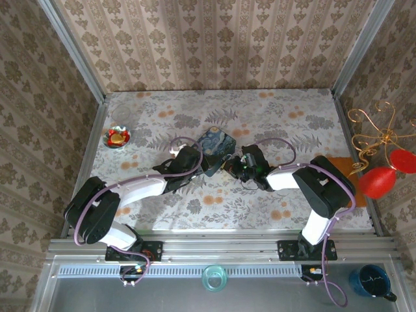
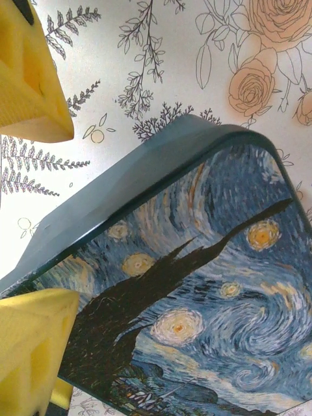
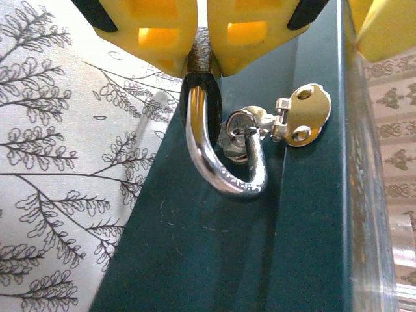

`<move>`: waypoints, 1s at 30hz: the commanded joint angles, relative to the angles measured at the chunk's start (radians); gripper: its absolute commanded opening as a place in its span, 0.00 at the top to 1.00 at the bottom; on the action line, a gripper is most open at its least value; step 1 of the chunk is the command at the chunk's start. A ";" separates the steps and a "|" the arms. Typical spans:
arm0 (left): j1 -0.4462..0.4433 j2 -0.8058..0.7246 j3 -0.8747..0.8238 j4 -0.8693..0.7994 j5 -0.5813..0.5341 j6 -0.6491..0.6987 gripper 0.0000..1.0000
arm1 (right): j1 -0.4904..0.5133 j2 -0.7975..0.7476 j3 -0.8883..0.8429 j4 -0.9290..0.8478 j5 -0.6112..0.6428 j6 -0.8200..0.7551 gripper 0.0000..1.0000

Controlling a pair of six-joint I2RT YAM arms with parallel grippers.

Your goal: Unlock a padlock with a key

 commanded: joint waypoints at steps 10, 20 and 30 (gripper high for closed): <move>0.008 0.061 0.043 -0.107 -0.011 0.029 0.39 | -0.062 -0.124 0.034 -0.234 0.064 -0.120 0.99; 0.122 0.216 0.201 -0.093 0.071 0.168 0.39 | -0.078 -0.226 0.038 -0.479 0.059 -0.346 0.99; 0.213 0.436 0.537 -0.192 0.144 0.391 0.37 | -0.068 -0.312 0.000 -0.583 -0.049 -0.425 0.98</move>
